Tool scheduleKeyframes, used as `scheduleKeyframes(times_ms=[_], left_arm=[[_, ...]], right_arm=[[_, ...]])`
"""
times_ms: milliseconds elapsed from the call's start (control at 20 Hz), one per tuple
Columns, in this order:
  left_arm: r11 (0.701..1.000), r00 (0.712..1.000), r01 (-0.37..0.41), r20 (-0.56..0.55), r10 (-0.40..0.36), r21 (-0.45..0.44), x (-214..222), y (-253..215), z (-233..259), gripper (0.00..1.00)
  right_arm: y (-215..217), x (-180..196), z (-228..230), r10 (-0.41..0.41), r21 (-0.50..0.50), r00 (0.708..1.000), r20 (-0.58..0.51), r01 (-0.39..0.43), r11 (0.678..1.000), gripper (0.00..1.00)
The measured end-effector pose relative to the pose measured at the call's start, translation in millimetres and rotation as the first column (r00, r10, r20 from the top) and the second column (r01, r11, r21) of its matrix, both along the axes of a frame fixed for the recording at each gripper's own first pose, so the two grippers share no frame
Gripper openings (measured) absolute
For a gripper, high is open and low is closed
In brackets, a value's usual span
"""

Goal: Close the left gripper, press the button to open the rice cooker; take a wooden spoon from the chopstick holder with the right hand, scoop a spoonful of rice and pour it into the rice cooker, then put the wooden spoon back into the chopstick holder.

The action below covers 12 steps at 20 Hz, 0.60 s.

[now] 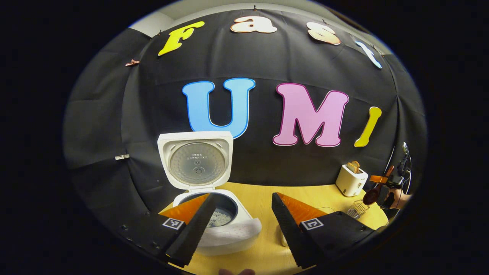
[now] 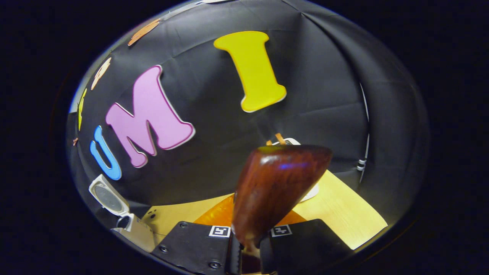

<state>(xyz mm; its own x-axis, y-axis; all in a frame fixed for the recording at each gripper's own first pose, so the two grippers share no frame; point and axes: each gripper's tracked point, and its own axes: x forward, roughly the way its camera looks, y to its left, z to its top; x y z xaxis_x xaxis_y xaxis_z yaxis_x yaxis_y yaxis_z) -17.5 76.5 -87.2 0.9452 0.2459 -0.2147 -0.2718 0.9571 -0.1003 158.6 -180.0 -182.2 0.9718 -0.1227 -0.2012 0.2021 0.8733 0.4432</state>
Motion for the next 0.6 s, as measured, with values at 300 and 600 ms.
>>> scheduleKeyframes(times_ms=[300,600], left_arm=[[1.0,0.999,-0.007,0.034,0.007,0.002,-11.0,32.7,4.1,0.95],[0.998,0.999,0.02,0.042,-0.023,0.059,-26.8,58.4,7.2,0.95]], right_arm=[[96.5,2.5,43.1,0.121,-0.025,0.991,0.06,-0.12,0.992,0.23],[197.8,7.1,30.9,0.243,-0.089,0.969,0.037,-0.239,0.967,0.23]])
